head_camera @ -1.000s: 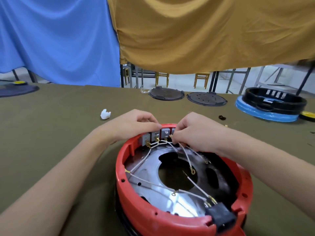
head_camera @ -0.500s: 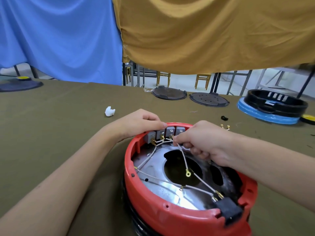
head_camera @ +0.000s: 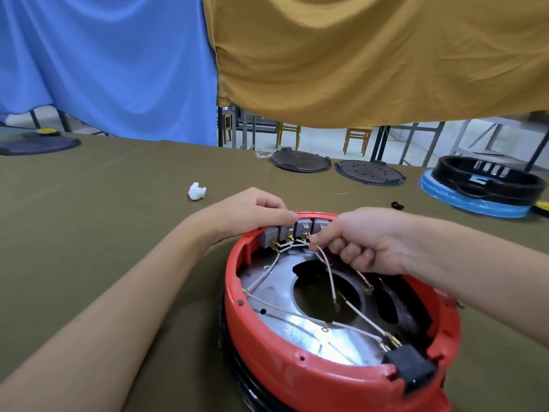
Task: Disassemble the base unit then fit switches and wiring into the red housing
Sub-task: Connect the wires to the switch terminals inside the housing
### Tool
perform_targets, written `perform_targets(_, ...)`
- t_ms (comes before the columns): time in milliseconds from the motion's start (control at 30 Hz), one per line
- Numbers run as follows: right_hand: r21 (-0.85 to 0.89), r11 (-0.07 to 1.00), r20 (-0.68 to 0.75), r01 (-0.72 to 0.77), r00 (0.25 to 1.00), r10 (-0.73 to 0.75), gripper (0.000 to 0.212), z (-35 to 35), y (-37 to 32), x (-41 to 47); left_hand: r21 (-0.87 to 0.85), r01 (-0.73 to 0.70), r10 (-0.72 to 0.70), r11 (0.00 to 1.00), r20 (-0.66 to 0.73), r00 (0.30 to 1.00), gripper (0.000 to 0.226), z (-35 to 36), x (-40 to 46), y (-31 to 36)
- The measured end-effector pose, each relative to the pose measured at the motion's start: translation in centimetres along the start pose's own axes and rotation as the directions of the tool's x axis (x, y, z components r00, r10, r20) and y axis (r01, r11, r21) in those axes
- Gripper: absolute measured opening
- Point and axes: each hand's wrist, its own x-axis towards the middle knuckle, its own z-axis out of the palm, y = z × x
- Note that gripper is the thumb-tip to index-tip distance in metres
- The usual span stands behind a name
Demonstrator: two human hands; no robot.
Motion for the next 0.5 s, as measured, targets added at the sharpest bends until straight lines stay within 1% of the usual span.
perform_targets(167,-0.016,0.999,0.055,-0.037,0.998,0.038,0.016,-0.36,-0.18,0.07,0.019,0.002,-0.002,1.000,0.003,1.000,0.047,-0.03,0.13,-0.09)
perform_targets(500,-0.063,0.995,0.105,-0.077,0.991,0.083,0.017,-0.67,-0.92,0.29,0.024,-0.011,0.010,1.000,0.015,1.000,0.050,-0.12,0.12,-0.21)
